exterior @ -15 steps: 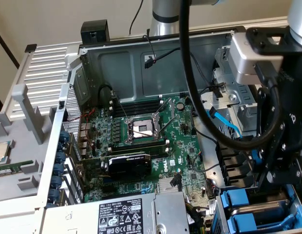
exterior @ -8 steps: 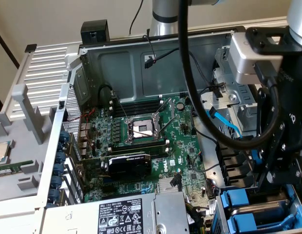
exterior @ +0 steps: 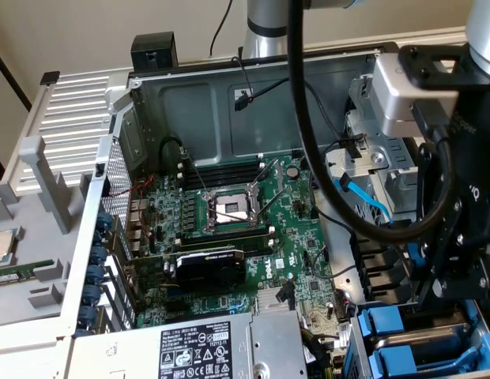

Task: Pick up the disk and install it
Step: 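Insert the first disk wire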

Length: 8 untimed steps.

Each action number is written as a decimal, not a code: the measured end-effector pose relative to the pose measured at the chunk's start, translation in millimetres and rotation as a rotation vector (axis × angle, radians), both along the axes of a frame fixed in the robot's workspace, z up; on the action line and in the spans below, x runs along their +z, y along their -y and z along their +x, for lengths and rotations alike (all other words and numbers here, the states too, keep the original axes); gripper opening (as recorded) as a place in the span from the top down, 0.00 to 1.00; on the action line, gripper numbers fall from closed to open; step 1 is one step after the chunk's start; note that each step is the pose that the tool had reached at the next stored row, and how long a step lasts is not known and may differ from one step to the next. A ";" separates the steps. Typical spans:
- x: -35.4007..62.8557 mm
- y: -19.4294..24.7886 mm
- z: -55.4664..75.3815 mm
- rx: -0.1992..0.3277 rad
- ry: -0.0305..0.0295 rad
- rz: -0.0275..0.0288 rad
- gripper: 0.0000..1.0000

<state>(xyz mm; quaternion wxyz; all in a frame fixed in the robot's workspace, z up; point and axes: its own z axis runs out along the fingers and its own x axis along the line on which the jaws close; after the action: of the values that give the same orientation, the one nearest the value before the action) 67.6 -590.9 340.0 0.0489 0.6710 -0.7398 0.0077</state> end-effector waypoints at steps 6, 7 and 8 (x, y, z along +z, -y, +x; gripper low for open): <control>-0.9 0.0 0.2 -0.002 0.0013 -0.0013 0.83; -0.9 0.0 0.2 -0.002 0.0017 -0.0016 0.83; -1.0 0.0 0.2 -0.003 0.0022 -0.0018 0.83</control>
<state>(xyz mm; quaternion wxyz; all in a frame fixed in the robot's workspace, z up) 67.8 -590.9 339.0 0.0487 0.6700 -0.7407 0.0090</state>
